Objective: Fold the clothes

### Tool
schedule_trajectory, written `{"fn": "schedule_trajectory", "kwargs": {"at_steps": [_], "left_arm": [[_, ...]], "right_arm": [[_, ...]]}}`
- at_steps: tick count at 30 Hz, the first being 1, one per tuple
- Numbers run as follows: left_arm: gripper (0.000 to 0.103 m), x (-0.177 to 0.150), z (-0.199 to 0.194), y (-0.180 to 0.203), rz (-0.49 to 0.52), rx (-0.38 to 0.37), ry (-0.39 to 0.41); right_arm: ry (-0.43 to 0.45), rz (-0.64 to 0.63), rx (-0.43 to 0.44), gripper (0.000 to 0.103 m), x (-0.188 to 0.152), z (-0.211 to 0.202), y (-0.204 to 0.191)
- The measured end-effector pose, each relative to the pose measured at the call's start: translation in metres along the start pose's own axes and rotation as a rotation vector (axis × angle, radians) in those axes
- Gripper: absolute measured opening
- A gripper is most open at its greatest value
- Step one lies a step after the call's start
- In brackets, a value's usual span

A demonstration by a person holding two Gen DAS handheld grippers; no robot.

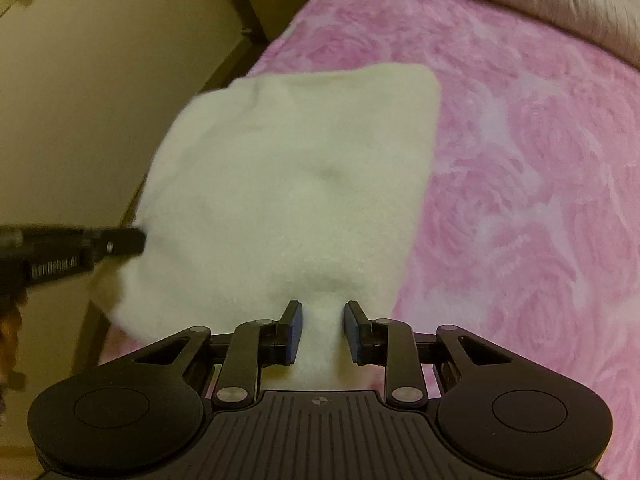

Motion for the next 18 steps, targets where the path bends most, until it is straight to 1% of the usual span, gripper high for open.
{"fn": "schedule_trajectory", "kwargs": {"at_steps": [2, 6, 8, 10, 12, 13, 15, 18], "left_arm": [[0.002, -0.002, -0.012, 0.002, -0.01, -0.005, -0.003], [0.002, -0.015, -0.022, 0.005, -0.028, -0.011, -0.016], [0.002, -0.022, -0.015, 0.006, -0.031, 0.0, -0.035], [0.003, -0.024, -0.001, 0.005, -0.042, 0.004, -0.06], [0.003, -0.02, 0.009, 0.007, -0.028, 0.013, -0.094], [0.002, -0.017, 0.009, 0.009, -0.013, 0.018, -0.108], [0.002, -0.007, 0.0, 0.012, 0.014, 0.019, -0.119], [0.002, 0.008, -0.016, 0.006, -0.007, -0.002, -0.09]], "right_arm": [[0.012, 0.032, 0.013, 0.027, 0.0, -0.012, 0.003], [0.023, 0.019, 0.018, 0.027, -0.017, -0.033, 0.001], [0.011, -0.005, -0.003, 0.027, -0.025, -0.027, -0.001], [-0.031, -0.028, -0.032, 0.027, -0.032, -0.008, 0.0], [-0.069, -0.054, -0.062, 0.027, -0.037, 0.009, -0.001], [-0.079, -0.065, -0.074, 0.027, -0.035, 0.01, -0.003], [-0.102, -0.047, -0.081, 0.027, -0.029, 0.001, -0.006], [-0.063, 0.009, -0.051, 0.027, -0.011, -0.022, -0.004]]}}
Point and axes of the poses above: each gripper's, at about its wrist camera, not at the fingertips, and z roughly the way its jaws point, y to its right, x to its top, the point moved 7 cm from there along z, roughly the way its jaws point, and after that the axes turned 15 degrees about z, right-handed, at the moved point
